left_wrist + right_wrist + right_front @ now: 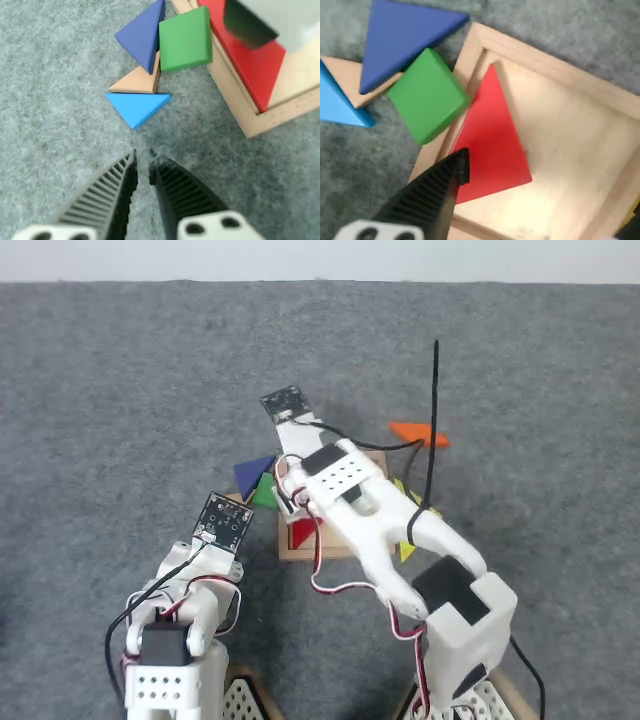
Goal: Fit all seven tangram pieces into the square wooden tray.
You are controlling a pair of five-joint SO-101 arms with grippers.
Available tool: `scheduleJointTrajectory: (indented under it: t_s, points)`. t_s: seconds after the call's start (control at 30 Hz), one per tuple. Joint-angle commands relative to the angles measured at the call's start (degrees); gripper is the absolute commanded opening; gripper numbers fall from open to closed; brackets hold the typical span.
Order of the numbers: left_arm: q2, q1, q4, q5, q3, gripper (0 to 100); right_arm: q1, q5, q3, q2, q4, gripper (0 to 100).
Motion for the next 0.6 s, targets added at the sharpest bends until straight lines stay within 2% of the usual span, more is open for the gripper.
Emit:
scheduleJointTrajectory:
  t_s: [0.0,0.13,0.3,0.57]
  points:
    - [-0.2,-0.2,0.3,0.2,-0.5,4,2.9,0.6,-0.4,-0.7,-0.9,47.8]
    - [-0.2,-0.2,0.3,0.2,-0.5,4,8.6,1.1,-0.8,-3.0,0.7,38.9]
    - [-0.2,-0.2,0.3,0.2,-0.5,4,12.8,1.1,0.8,-9.9,2.2,41.6]
    - [-0.2,-0.2,0.3,0.2,-0.5,4,11.6,3.0,3.0,-3.8,1.5,40.9]
